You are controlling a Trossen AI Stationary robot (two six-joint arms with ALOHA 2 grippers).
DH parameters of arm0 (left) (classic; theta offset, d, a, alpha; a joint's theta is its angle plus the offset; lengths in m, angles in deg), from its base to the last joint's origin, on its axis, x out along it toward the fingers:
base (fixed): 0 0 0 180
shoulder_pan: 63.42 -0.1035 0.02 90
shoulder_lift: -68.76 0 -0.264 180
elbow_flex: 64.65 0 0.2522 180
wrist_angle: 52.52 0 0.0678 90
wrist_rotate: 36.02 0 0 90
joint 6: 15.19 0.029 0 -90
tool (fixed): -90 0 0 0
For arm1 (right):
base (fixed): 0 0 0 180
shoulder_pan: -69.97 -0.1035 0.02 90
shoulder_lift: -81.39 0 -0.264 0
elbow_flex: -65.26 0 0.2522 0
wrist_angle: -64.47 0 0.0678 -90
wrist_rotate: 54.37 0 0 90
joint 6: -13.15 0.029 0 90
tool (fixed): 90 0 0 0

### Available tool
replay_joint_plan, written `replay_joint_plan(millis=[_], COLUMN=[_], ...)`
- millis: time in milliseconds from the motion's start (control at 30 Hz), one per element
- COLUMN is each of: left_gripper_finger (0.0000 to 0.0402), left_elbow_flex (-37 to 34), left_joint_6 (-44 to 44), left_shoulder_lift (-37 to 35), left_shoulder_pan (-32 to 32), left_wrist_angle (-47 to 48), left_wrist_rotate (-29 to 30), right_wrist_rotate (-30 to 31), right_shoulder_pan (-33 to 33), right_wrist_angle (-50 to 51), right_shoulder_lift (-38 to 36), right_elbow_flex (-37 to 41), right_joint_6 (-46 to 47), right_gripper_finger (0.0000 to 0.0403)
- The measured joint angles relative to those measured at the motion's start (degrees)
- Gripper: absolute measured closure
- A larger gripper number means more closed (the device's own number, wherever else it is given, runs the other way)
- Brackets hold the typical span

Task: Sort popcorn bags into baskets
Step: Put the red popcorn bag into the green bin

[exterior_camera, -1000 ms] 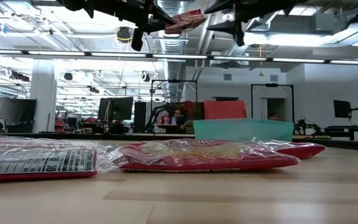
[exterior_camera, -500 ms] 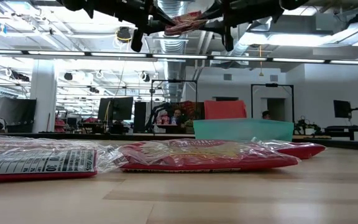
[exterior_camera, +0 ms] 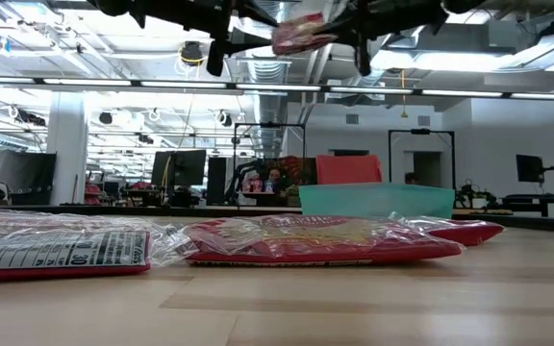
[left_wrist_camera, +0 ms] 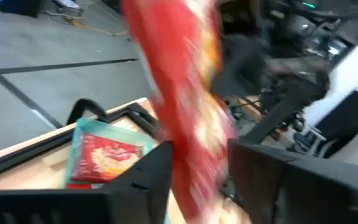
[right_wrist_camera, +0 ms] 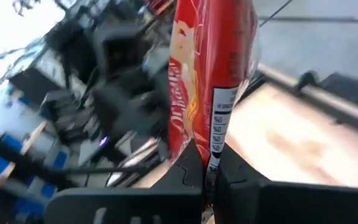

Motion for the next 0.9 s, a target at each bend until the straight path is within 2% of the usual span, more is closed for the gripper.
replay_joint_plan(millis=[200, 333, 467, 567, 900], left_gripper_finger=[0.0171, 0.0144, 0.0139, 0.014, 0.014], left_elbow_flex=[0.0, 0.0, 0.0, 0.0, 0.0], left_joint_6=[-0.21, -1.79, -2.07, -2.8, -3.55], left_shoulder_lift=[-0.02, -0.04, -0.04, -0.04, -0.04], left_shoulder_pan=[-0.08, -0.3, -0.31, -0.28, -0.28], left_wrist_angle=[1.22, 3.46, 5.96, 7.03, 7.65], left_wrist_rotate=[-4.08, -5.49, -5.58, -5.58, -5.6], right_wrist_rotate=[-8.03, -13.61, -18.01, -21.17, -21.91], right_shoulder_pan=[9.79, 16.94, 19.96, 20.65, 20.74], right_wrist_angle=[12.11, 25.04, 34.69, 37.14, 45.7], right_shoulder_lift=[-2.01, -1.15, 2.26, 5.42, 16.3], right_elbow_flex=[0.04, 0.15, 0.23, 0.02, 0.17], right_joint_6=[-5.53, -14.39, -23.46, -28.11, -40.69], right_gripper_finger=[0.0391, 0.0391, 0.0392, 0.0392, 0.0392])
